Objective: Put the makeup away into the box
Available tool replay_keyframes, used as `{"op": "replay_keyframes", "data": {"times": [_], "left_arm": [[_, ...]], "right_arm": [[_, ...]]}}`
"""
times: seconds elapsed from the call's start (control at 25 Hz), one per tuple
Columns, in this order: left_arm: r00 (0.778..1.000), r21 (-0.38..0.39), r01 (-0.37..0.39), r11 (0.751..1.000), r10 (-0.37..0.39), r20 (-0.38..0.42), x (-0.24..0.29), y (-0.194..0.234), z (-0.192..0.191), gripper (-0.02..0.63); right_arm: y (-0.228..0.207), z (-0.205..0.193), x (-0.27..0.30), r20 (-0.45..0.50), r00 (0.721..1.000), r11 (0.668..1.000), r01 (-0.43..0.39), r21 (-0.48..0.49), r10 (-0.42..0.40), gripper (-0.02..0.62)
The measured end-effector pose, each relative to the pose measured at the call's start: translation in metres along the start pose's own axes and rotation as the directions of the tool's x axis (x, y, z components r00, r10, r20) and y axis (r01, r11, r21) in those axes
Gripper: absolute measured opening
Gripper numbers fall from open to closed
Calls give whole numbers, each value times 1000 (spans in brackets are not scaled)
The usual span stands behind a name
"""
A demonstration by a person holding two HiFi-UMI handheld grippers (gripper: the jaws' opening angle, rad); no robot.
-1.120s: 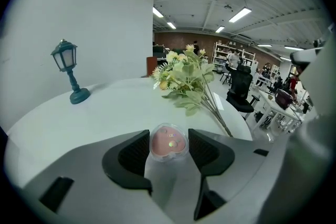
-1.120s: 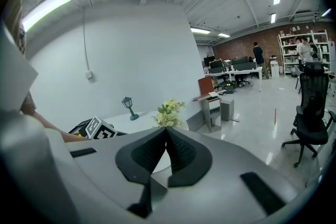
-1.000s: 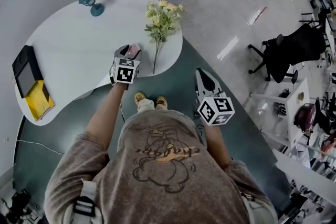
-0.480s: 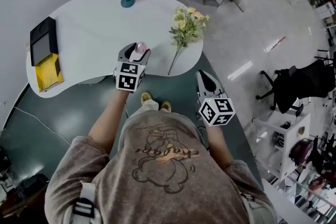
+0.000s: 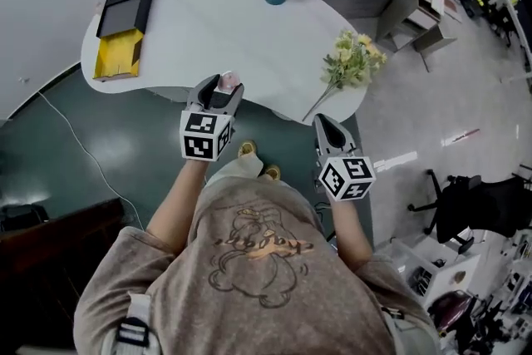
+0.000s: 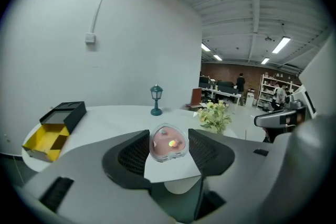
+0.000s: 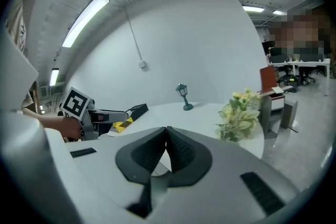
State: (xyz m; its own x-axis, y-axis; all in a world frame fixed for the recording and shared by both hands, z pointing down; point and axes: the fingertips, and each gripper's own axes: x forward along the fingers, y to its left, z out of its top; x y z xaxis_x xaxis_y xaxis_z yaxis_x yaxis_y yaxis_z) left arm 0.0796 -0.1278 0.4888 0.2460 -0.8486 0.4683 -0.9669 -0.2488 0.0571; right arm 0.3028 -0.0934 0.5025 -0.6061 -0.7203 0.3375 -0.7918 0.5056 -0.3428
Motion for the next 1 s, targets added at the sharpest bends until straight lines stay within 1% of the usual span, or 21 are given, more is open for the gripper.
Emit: {"op": "replay_keyframes", "data": {"times": [0.08, 0.2, 0.44, 0.68, 0.76, 0.88, 1.0], "left_arm": [[998, -12, -67, 998, 67, 0, -24, 19, -6, 250], [987, -62, -159, 985, 158, -9, -59, 48, -17, 250], [952, -140, -305, 942, 307, -11, -122, 82, -36, 250], [922, -202, -380, 903, 387, -6, -167, 110, -53, 250], [909, -217, -408, 887, 418, -1, -181, 122, -60, 250], [885, -241, -449, 860, 465, 12, -199, 142, -71, 250], [870, -261, -473, 842, 493, 15, -213, 165, -81, 250]], "right_arm": [[19, -3, 13, -17, 998, 998, -61, -18, 61, 3], [47, -6, 30, -40, 988, 988, -150, -42, 149, 3], [98, -11, 53, -92, 953, 953, -295, -73, 289, 3], [153, -20, 76, -149, 910, 907, -404, -121, 386, 3], [169, -24, 84, -167, 895, 889, -437, -136, 414, 3], [192, -33, 99, -196, 874, 865, -476, -159, 445, 3], [217, -40, 114, -223, 857, 846, -504, -175, 465, 3]]}}
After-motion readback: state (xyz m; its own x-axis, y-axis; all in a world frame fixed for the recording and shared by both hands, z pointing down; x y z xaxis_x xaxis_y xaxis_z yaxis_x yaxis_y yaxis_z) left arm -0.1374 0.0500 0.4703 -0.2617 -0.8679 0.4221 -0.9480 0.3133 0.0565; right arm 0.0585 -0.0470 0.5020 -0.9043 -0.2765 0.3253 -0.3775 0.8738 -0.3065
